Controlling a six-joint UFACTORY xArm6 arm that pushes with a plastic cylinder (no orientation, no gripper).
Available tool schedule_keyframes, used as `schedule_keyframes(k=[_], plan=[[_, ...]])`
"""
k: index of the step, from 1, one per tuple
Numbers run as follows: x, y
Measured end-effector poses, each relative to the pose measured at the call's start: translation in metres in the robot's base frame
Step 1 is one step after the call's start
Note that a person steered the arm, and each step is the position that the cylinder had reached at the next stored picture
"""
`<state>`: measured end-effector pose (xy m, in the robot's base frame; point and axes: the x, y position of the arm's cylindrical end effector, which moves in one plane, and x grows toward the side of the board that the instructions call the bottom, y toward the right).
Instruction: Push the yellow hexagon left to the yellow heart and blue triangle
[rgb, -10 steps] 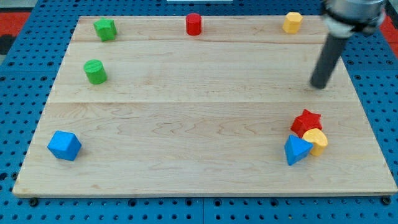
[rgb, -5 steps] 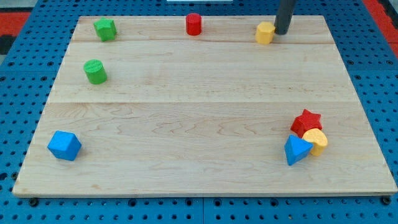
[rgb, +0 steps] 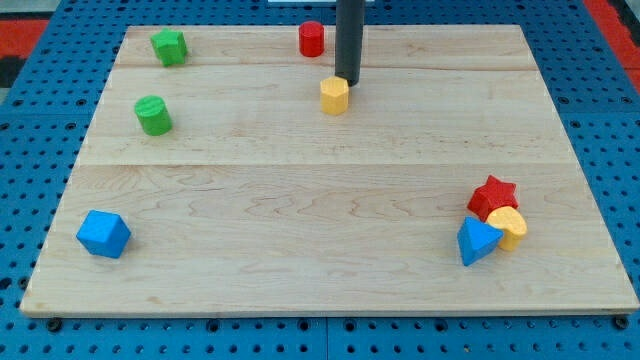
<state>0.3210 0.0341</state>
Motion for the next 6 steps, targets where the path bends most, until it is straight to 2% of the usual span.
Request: schedule_keyframes(k=[1, 2, 6], plan=[[0.008, -0.01], [-0.01, -0.053], [0.155, 0.049]])
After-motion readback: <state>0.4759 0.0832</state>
